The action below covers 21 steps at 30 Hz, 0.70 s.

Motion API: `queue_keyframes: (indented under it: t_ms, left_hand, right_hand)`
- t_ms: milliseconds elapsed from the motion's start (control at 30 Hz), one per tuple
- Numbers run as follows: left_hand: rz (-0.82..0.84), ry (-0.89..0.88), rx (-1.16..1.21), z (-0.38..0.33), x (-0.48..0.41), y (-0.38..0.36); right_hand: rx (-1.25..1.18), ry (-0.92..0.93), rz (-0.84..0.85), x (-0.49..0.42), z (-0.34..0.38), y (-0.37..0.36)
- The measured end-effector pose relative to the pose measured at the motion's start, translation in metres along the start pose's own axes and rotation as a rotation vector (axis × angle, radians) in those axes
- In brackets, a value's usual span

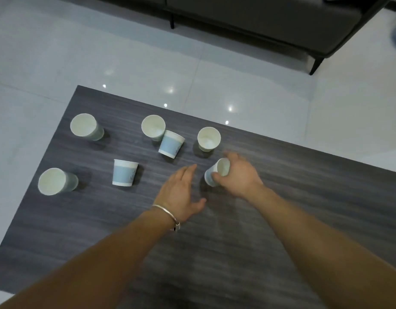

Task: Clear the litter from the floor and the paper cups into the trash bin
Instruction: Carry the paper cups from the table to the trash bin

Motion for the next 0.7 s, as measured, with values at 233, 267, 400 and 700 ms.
queue_keyframes:
  t_ms: [233,267,400,700]
  left_hand:
    - [-0.054,0.015,0.197,0.051,0.013,0.041]
    - [-0.083,0.026,0.193,0.06,0.017,0.045]
    - [-0.107,0.087,0.164,0.099,0.035,0.05]
    - [-0.173,0.16,0.138,0.143,0.089,0.052]
  right_hand:
    - [-0.018,0.31,0.131,0.04,0.108,-0.036]
    - [-0.008,0.335,0.157,0.037,0.113,-0.037]
    - [0.156,0.349,-0.155,-0.01,0.109,0.001]
    - [0.404,-0.01,-0.06,-0.08,0.067,-0.028]
Point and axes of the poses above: each hand's wrist, its own x-axis away from the middle knuckle, its own y-axis out of the back of the hand, z = x × y, the point moved 7 cm from there along -x, towards the middle knuckle, and after that the axes turned 5 degrees about -y, right-handed, at the moved point
